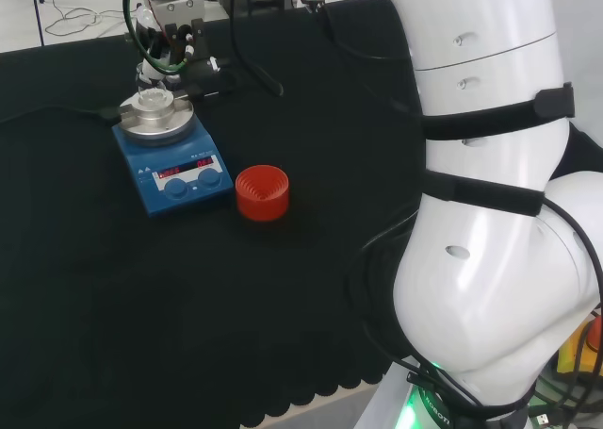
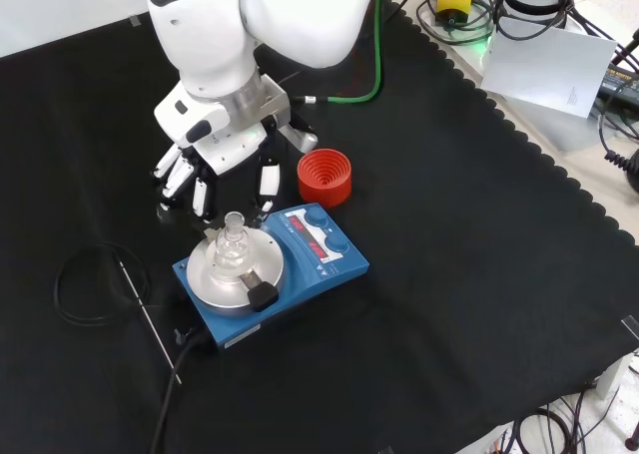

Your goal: Place the round-bottom flask on the heater.

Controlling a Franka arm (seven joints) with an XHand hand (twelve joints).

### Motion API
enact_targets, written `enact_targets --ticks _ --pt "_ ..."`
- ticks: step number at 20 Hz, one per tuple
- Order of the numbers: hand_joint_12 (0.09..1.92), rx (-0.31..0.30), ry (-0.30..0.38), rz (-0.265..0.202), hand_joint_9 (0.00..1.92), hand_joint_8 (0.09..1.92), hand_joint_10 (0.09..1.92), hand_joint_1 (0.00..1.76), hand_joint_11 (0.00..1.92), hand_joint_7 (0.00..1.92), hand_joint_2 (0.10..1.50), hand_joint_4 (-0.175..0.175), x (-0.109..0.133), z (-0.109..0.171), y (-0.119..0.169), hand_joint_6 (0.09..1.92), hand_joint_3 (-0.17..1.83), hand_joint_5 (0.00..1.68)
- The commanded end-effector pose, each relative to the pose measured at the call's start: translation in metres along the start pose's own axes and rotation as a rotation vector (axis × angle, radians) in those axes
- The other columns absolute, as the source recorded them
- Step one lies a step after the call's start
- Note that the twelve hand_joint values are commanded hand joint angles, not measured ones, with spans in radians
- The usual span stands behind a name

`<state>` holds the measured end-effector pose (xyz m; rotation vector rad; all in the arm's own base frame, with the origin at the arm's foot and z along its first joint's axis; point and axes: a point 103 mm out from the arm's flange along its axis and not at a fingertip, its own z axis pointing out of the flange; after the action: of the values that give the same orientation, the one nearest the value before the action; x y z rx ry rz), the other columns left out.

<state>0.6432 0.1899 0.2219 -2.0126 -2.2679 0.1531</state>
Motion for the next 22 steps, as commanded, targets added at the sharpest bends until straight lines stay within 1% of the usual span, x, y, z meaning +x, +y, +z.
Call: enact_targets --ticks 1,3,4,5,7,8,9,10,11,13,18,21,22 --pt "1.31 0.008 0.020 0.001 0.65 0.66 0.58 1.12 0.42 0.35 0.64 0.109 0.0019 0.0021 0.0006 0.90 0.79 1.18" --pt "1.31 0.007 0.041 -0.001 0.65 0.66 0.58 1.11 0.42 0.35 0.64 0.112 -0.0013 0.0033 0.0012 0.91 0.78 1.17" --pt "1.31 0.007 0.048 0.000 0.64 0.66 0.58 1.11 0.42 0.33 0.66 0.123 -0.0020 0.0042 0.0012 0.92 0.76 1.16" --pt "1.31 0.003 0.050 0.001 0.63 0.66 0.58 1.10 0.41 0.32 0.68 0.134 -0.0024 0.0049 0.0009 0.92 0.72 1.15" --pt "1.31 0.004 0.043 0.001 0.62 0.66 0.59 1.09 0.41 0.31 0.70 0.144 -0.0015 0.0058 0.0006 0.91 0.69 1.14" --pt "1.32 0.006 0.042 0.005 0.58 0.65 0.59 1.04 0.37 0.27 0.68 0.071 -0.0015 0.0060 0.0004 0.88 0.68 1.06" --pt "1.34 0.010 0.042 0.007 0.54 0.65 0.61 0.99 0.32 0.23 0.66 0.010 -0.0012 0.0063 0.0004 0.85 0.67 0.97" --pt "1.34 0.013 0.040 0.007 0.51 0.65 0.62 0.96 0.29 0.20 0.65 -0.027 -0.0006 0.0065 0.0006 0.84 0.67 0.91" --pt "1.35 0.014 0.039 0.006 0.49 0.65 0.63 0.95 0.26 0.18 0.64 -0.046 -0.0002 0.0066 0.0008 0.83 0.66 0.87" --pt "1.36 0.011 0.041 0.009 0.47 0.66 0.65 0.93 0.25 0.17 0.63 -0.060 -0.0003 0.0069 0.0009 0.82 0.66 0.84" --pt "1.36 0.011 0.036 0.013 0.44 0.66 0.66 0.93 0.23 0.15 0.63 -0.062 -0.0011 0.0083 0.0003 0.81 0.66 0.83" --pt "1.36 -0.004 0.041 0.019 0.44 0.66 0.66 0.93 0.23 0.15 0.62 -0.062 -0.0034 0.0076 -0.0031 0.81 0.65 0.81" --pt "1.36 -0.010 0.042 0.022 0.44 0.66 0.67 0.93 0.23 0.15 0.62 -0.065 -0.0045 0.0064 -0.0046 0.81 0.65 0.78"
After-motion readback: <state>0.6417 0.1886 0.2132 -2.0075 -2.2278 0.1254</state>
